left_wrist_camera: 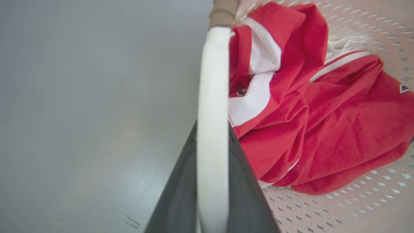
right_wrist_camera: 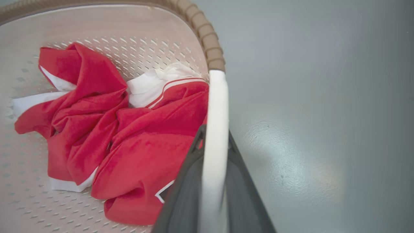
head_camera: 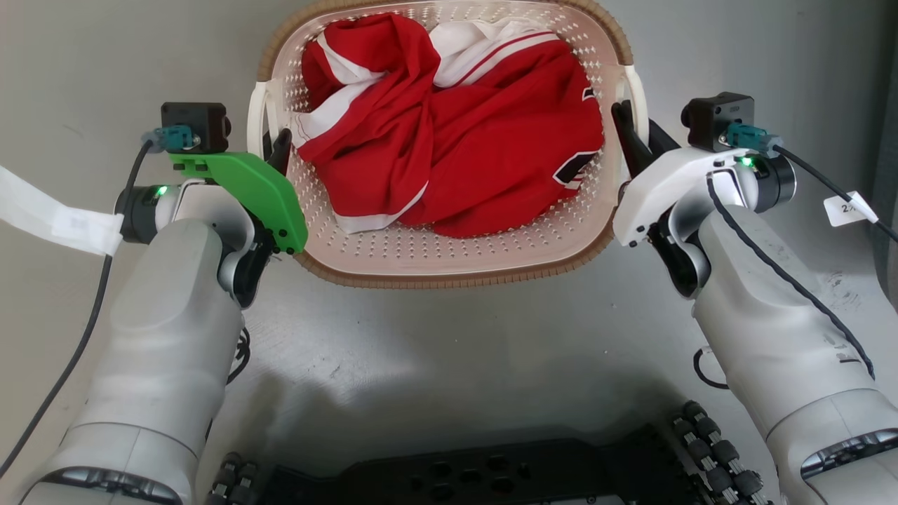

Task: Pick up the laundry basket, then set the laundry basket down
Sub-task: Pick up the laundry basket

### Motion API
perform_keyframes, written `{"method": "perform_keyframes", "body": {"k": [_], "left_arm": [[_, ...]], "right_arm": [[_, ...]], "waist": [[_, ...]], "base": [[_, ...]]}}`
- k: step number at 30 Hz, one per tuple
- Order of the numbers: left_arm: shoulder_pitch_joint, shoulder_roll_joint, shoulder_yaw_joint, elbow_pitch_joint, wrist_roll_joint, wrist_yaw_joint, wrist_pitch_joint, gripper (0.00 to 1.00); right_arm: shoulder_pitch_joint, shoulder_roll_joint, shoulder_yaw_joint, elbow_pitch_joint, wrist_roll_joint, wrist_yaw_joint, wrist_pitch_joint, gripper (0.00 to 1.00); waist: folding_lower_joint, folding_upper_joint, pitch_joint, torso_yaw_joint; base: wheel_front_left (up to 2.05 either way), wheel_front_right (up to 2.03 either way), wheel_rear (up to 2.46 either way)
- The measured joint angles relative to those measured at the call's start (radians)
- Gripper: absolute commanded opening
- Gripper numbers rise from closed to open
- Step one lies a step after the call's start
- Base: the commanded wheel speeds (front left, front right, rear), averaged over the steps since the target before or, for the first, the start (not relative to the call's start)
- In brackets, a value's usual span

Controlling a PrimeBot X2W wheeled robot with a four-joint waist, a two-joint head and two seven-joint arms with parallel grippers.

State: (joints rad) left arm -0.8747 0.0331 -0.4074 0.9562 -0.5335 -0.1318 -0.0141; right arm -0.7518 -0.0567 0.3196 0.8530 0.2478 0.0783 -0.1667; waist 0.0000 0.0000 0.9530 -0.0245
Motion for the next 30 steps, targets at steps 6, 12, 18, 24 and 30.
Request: {"method": "perform_keyframes", "body": {"k": [6, 12, 18, 24, 30], "left_arm": [[-0.010, -0.002, -0.020, 0.013, -0.020, 0.000, 0.000, 0.00], [-0.014, -0.009, -0.053, 0.041, -0.068, 0.000, 0.019, 0.00], [-0.014, -0.013, -0.081, 0.059, -0.100, 0.000, 0.045, 0.00], [-0.010, -0.014, -0.109, 0.074, -0.143, 0.000, 0.086, 0.00], [0.014, -0.017, -0.119, 0.092, -0.199, 0.000, 0.134, 0.00]], "right_arm": [[-0.020, 0.001, 0.004, 0.035, 0.008, 0.005, -0.009, 0.00], [-0.034, 0.003, 0.013, 0.092, 0.008, 0.017, -0.016, 0.00], [-0.041, 0.004, 0.019, 0.147, 0.018, 0.026, -0.008, 0.00], [-0.041, 0.008, 0.022, 0.199, 0.039, 0.036, 0.002, 0.00], [-0.041, 0.013, 0.036, 0.244, 0.054, 0.045, 0.017, 0.00]], "waist": [[0.0000, 0.0000, -0.003, 0.001], [0.0001, 0.0000, -0.023, 0.002], [0.0000, 0.0000, -0.057, 0.001], [0.0001, 0.0000, -0.103, -0.003], [0.0000, 0.0000, -0.160, -0.009]], "base": [[0.00, 0.00, 0.00], [0.00, 0.00, 0.00], [0.00, 0.00, 0.00], [0.00, 0.00, 0.00], [0.00, 0.00, 0.00]]}}
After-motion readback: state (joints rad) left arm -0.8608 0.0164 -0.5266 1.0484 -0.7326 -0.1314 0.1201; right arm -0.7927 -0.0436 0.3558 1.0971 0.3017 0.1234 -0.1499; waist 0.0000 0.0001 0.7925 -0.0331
